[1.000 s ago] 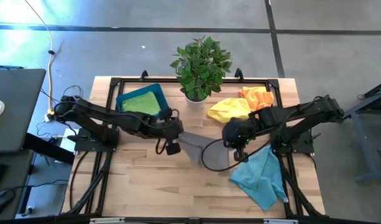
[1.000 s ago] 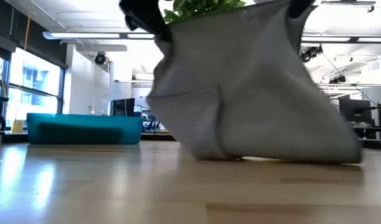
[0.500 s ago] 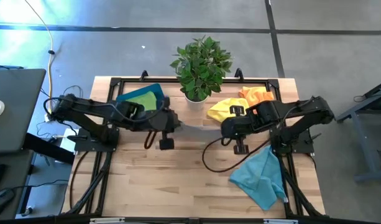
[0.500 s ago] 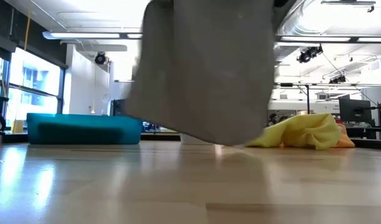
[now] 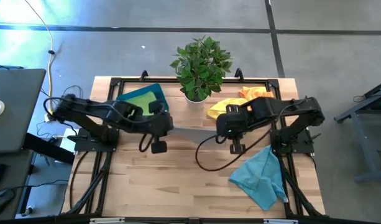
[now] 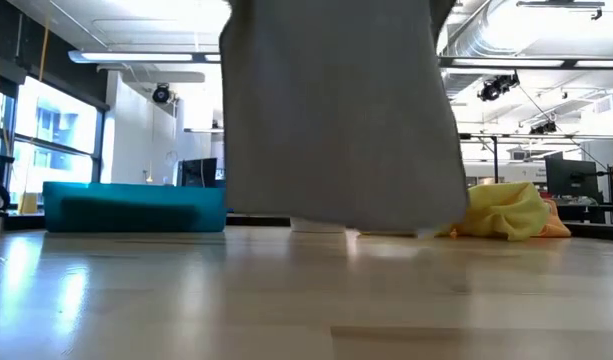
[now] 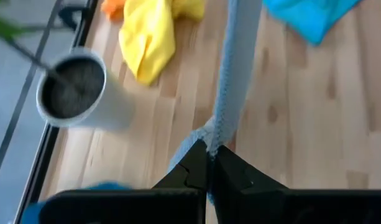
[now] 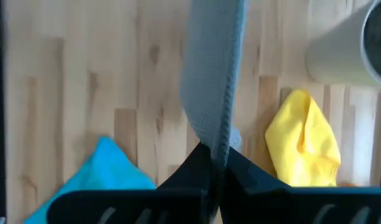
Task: Fold microfiber towels
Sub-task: Fold the gray towel
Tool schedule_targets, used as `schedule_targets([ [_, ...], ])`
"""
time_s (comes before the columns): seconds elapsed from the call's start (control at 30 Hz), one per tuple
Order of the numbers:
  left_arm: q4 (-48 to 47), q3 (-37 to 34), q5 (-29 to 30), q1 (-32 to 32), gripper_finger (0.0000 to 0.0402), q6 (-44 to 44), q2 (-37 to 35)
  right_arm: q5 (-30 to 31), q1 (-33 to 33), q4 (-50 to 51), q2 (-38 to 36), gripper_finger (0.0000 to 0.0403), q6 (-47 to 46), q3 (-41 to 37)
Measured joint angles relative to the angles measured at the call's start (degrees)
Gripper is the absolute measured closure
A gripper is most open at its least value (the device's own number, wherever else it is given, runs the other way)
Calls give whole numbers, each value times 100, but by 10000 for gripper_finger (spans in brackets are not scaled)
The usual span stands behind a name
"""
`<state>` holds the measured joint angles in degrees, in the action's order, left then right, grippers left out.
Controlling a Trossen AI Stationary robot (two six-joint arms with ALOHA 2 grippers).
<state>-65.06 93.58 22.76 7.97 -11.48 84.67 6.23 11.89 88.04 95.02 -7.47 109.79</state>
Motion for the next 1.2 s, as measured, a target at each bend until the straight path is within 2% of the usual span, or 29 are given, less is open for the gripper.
schedule_targets([
  [0.17,-707,0,49,-7,402,-205,236,19,-135,27,58,403,1,-511],
  [0.3,-1042,0,322,-12,401,-159,499,203,-189,9,81,403,96,-811],
  [0.5,-1174,-8,1131,-201,401,177,741,1159,-258,-79,77,403,484,-899],
  [0.7,-1227,-2,1792,-451,401,268,706,2432,-332,-96,75,403,950,-899],
  [0.87,-1316,2,1952,-470,401,268,609,3138,-325,-135,75,403,1204,-899],
  [1.0,-1481,1,1817,-274,401,118,651,2981,-325,-171,72,403,1060,-899],
  [1.2,-1350,0,467,69,401,-306,1016,1499,-285,-180,361,403,750,-904],
])
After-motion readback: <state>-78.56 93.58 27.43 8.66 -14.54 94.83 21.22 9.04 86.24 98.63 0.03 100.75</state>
